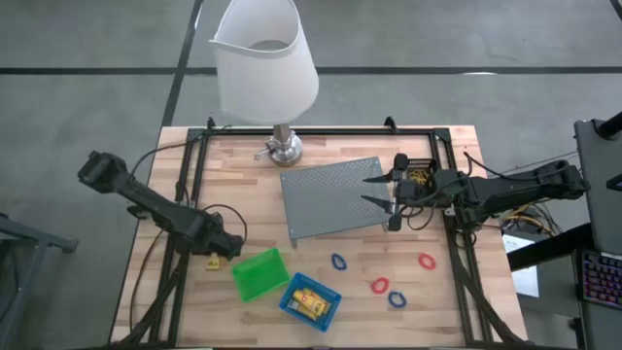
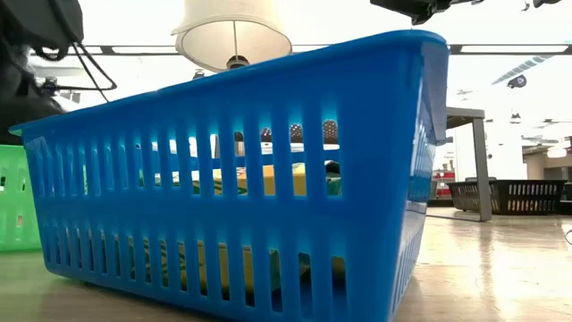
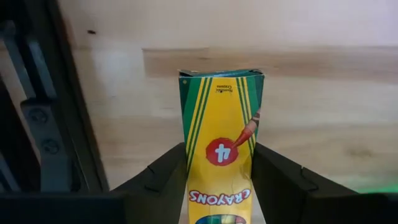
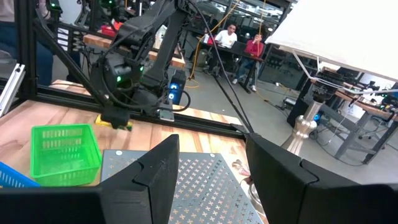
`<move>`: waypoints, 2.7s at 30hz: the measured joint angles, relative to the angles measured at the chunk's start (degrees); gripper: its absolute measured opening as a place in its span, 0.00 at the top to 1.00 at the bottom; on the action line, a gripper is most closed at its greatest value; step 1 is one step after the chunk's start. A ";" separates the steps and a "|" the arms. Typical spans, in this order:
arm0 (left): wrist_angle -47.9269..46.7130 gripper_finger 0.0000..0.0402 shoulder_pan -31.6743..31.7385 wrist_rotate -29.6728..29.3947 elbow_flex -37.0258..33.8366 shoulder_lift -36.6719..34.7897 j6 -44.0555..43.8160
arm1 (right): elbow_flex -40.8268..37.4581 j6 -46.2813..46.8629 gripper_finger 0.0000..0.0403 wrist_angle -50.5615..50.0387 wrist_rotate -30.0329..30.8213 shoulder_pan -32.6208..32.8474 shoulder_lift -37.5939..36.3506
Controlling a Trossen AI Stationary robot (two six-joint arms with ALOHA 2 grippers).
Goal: Pick & Place Office Desk Supplies
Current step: Put the crayon box into the blue basket
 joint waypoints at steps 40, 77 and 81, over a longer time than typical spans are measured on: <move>27.28 0.58 -7.98 -24.96 24.00 4.72 82.63 | 0.00 0.01 0.54 -0.01 0.01 0.01 0.00; 19.96 0.58 -7.89 -19.54 45.59 39.89 102.25 | -0.02 -0.01 0.54 0.01 0.02 0.00 0.00; 21.86 0.58 -7.89 -19.65 42.71 39.96 106.02 | -0.02 0.00 0.54 -0.01 0.00 0.00 0.00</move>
